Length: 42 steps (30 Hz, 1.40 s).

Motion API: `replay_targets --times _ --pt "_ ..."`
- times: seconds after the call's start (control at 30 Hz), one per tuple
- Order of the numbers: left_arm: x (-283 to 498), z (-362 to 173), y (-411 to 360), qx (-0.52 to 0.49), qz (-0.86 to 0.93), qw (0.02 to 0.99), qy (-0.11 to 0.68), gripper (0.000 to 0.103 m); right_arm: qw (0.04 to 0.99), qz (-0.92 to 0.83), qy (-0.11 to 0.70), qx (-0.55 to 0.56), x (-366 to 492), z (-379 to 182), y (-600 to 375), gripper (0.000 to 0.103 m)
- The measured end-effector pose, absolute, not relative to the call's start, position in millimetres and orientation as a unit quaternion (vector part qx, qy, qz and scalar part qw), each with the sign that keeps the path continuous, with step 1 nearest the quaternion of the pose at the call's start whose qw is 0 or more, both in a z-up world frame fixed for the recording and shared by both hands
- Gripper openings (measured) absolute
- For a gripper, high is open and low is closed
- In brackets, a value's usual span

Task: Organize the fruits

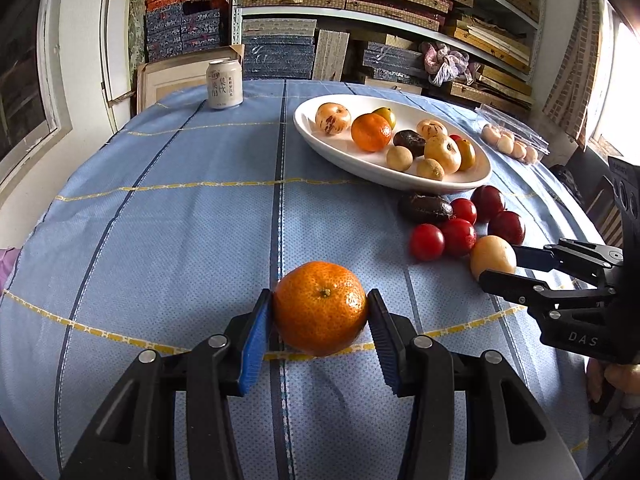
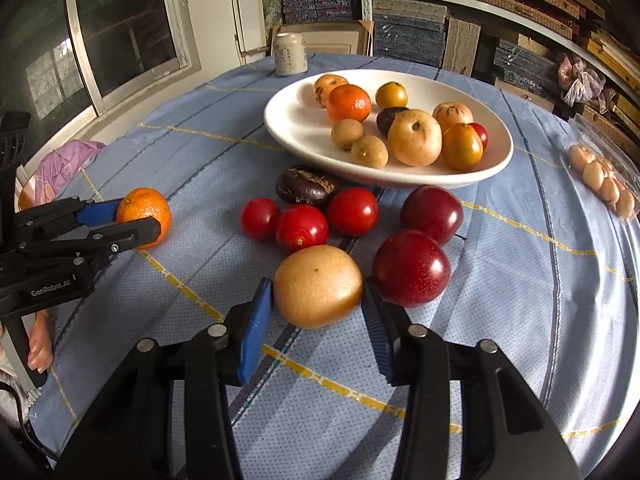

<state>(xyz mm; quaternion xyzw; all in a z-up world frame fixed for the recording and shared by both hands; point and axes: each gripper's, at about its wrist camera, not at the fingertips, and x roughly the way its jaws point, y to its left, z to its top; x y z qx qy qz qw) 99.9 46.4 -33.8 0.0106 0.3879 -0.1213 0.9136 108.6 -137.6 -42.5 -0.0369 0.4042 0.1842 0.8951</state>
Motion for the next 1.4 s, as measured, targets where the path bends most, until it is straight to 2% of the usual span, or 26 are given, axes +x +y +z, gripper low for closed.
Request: replay_targets --times 0.27,0.47,0.63,0.7,0.8,0.97,1.07,1.27,1.4 --pt "108.3 -19.9 45.4 0.013 -0.11 0.92 0.376 0.048 0.927 0.167 0.337 -0.006 91.4 0.3 -169.0 0.044" --pt "140.5 33.7 19.1 0.048 -0.108 0.937 0.328 0.047 0.945 0.13 0.3 0.003 107.6 45.6 -204.1 0.044" --pt "174.8 57.8 -8.0 0.028 -0.126 0.943 0.306 0.047 0.951 0.117 0.283 0.044 144.4 61.6 -227.5 0.044" --pt "188.3 53.5 -16.0 0.023 -0.132 0.941 0.311 0.047 0.949 0.115 0.288 0.056 165.5 56.9 -233.1 0.044" --pt "200.7 36.1 -11.7 0.008 -0.129 0.933 0.335 0.034 0.943 0.117 0.304 0.069 187.3 44.1 -234.3 0.044" --pt "183.6 9.6 20.4 0.037 -0.106 0.928 0.355 0.035 0.937 0.121 0.324 0.049 192.5 23.7 -227.9 0.044" --pt "193.6 -1.9 40.5 -0.002 -0.111 0.924 0.366 0.035 0.934 0.123 0.332 0.051 193.8 17.1 -223.5 0.044" --pt "201.8 -13.6 33.0 0.01 -0.143 0.918 0.369 0.038 0.938 0.127 0.318 0.049 186.1 25.1 -222.0 0.044" --pt "200.2 -14.4 19.0 0.032 -0.156 0.919 0.362 0.049 0.938 0.128 0.319 0.05 183.2 25.9 -223.3 0.044"
